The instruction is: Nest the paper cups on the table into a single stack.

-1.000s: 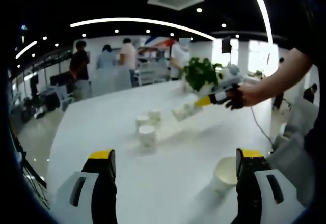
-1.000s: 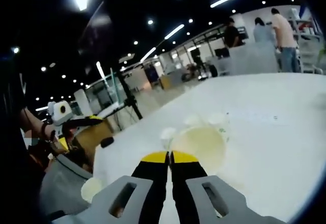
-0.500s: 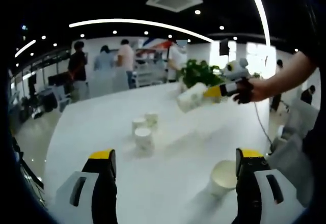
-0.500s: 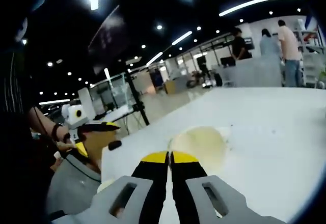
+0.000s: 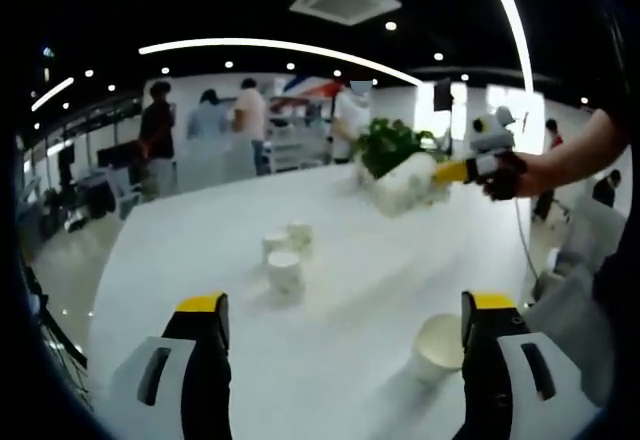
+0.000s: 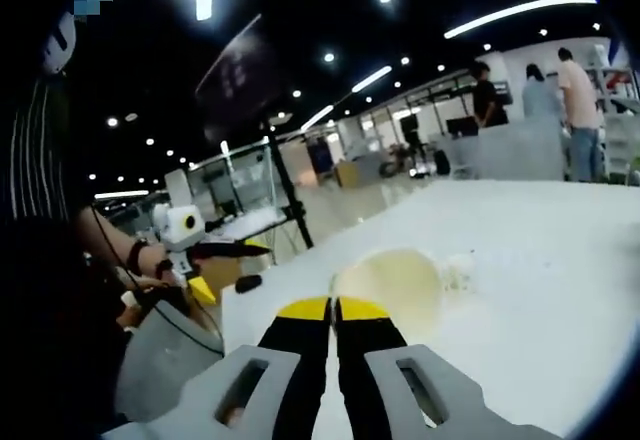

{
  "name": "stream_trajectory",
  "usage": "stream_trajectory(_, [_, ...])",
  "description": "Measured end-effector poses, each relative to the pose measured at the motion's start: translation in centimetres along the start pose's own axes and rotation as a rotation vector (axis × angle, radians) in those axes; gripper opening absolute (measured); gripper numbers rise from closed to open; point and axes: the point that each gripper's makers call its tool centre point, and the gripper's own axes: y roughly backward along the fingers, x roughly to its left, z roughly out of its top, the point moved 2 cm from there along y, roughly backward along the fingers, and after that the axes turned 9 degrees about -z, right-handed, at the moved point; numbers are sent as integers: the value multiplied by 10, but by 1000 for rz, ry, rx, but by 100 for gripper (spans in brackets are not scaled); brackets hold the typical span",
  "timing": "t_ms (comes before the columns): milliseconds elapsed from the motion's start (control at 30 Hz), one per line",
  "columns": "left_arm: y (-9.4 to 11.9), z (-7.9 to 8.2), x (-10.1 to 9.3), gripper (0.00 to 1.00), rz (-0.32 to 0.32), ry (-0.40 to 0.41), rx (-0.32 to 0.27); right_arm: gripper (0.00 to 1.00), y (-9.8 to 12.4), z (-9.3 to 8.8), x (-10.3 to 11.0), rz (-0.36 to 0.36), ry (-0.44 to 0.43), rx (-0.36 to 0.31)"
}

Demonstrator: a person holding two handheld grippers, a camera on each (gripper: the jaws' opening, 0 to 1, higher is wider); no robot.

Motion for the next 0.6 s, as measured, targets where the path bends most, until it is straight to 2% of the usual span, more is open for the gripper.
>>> stream_trajectory(300, [6,-4,0,96,4,12,-7,0,9,-2,20,29,20,17])
stream_trajectory(600, [7,-7,-4,96,-1,16,-5,0,13,-6,46,110,115,85])
